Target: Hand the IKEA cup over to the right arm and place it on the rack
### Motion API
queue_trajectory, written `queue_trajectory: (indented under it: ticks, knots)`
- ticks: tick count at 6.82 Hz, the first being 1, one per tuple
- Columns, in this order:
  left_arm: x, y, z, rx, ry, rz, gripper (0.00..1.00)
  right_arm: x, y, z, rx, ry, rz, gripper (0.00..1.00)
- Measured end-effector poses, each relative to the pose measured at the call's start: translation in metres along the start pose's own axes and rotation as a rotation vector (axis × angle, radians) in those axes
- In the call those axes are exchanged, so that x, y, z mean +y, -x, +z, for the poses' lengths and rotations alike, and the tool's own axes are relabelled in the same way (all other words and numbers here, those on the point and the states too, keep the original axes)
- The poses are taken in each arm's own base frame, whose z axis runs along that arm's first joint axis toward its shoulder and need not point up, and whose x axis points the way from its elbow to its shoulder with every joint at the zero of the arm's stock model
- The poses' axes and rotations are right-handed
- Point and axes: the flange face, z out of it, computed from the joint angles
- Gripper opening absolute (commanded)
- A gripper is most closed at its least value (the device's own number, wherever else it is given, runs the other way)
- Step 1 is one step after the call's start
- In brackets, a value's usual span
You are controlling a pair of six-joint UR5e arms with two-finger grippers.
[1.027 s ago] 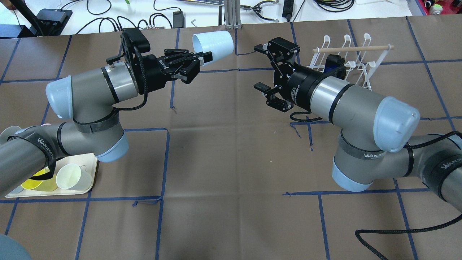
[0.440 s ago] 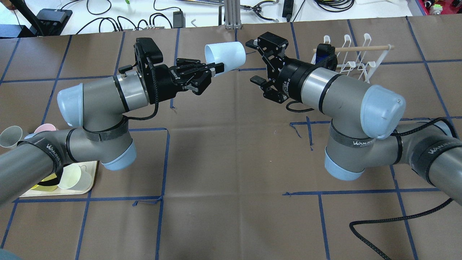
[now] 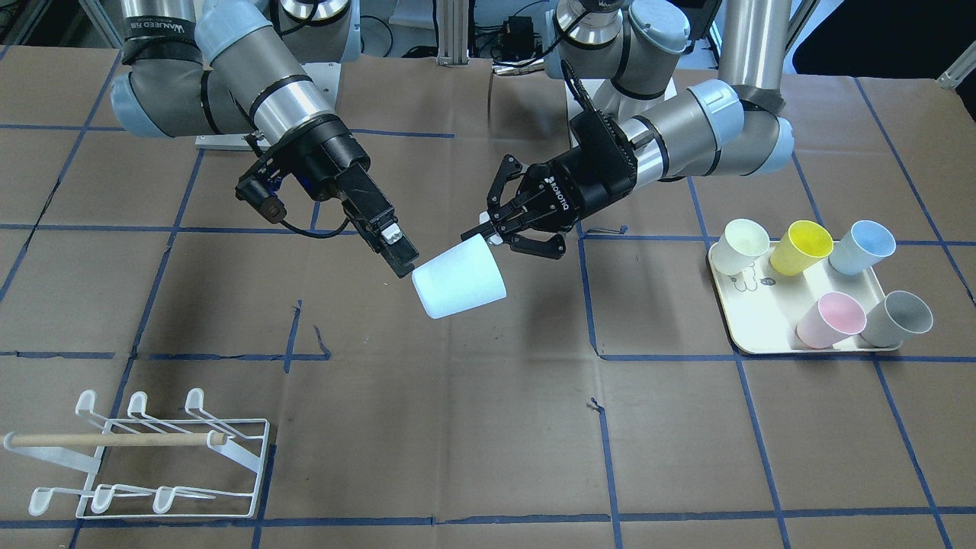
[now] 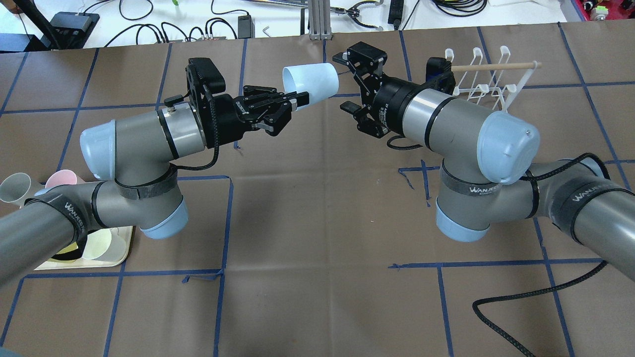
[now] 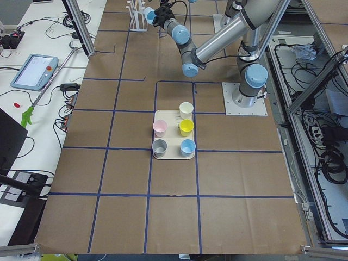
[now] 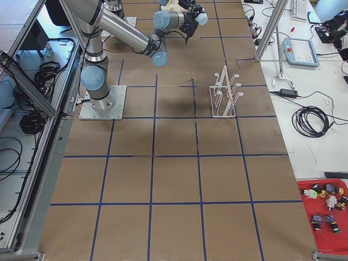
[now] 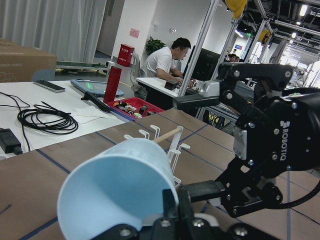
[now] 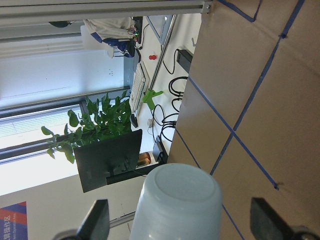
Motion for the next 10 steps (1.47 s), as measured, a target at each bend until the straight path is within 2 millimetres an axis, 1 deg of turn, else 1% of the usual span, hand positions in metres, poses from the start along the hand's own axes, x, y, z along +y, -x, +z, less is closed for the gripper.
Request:
queue_trajectory:
  ticks: [2, 5, 8, 9, 10]
  knots:
    - [0.000, 0.000, 0.000, 0.000, -0.001, 0.001, 0.00, 0.006, -0.003, 0.010, 0.016, 0.014, 0.002, 0.99]
    - [-0.001, -0.001, 0.000, -0.002, -0.002, 0.003, 0.00, 0.006, 0.005, 0.019, 0.013, 0.024, 0.023, 0.99]
    - [-0.001, 0.000, -0.001, -0.007, -0.002, 0.005, 0.00, 0.008, 0.005, 0.035, 0.021, 0.040, 0.023, 0.99]
    - [-0.001, 0.000, -0.001, -0.009, -0.002, 0.005, 0.00, 0.008, 0.005, 0.037, 0.023, 0.043, 0.023, 0.92]
    - [-0.002, 0.000, -0.001, -0.010, -0.002, 0.006, 0.00, 0.008, 0.004, 0.038, 0.024, 0.041, 0.023, 0.78]
